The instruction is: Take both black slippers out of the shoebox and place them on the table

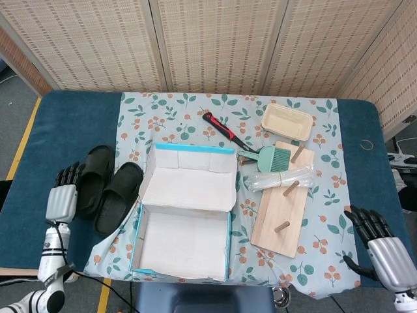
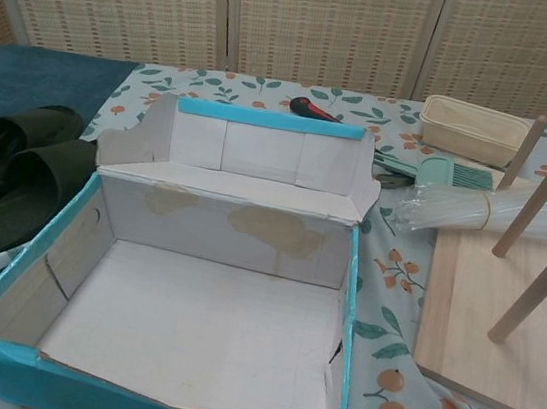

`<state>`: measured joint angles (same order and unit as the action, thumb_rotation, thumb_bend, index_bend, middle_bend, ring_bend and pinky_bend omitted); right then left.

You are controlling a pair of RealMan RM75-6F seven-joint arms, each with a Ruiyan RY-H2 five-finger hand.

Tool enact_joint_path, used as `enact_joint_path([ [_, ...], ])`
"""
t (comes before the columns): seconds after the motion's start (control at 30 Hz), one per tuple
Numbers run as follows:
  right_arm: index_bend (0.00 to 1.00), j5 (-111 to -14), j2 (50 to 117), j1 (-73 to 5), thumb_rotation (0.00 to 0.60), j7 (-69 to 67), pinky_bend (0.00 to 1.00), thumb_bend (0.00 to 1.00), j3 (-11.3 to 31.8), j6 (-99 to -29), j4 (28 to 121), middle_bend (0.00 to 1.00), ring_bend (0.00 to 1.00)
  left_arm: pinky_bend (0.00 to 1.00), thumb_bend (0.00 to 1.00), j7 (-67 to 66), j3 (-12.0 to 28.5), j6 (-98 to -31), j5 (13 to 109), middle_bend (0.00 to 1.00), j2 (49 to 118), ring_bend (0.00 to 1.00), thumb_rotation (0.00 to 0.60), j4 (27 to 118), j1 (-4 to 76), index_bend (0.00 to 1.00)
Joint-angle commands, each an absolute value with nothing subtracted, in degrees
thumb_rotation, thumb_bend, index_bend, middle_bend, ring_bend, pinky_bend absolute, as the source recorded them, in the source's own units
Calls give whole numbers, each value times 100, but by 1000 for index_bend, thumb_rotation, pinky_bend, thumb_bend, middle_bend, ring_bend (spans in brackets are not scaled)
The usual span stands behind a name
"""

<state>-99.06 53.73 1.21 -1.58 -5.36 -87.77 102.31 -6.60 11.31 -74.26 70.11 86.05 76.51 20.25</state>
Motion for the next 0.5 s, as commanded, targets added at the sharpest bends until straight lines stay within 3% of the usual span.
enact_joint_path([
  [0.03,0,-9885,5401,148,600,-85,0,151,-511,-8830,10218,0,0,49,390,-285,717,-8197,7851,0,7935,0,600,8598,1530,0],
  [0.2,0,-9784,5535,239,600,224,0,151,-417,-8991,10196,0,0,41,400,105,-477,-9276,9248,0,7160,0,600,9178,603,0],
  [0.4,0,-9698,5677,291,600,478,0,152,-327,-9095,10197,0,0,27,402,-258,-724,-9883,9505,0,7232,0,600,8702,80,0],
  [0.5,0,-9605,5742,300,600,661,0,151,-301,-9050,10216,0,0,27,403,-778,-550,-9911,9327,0,7185,0,600,8645,15,0],
])
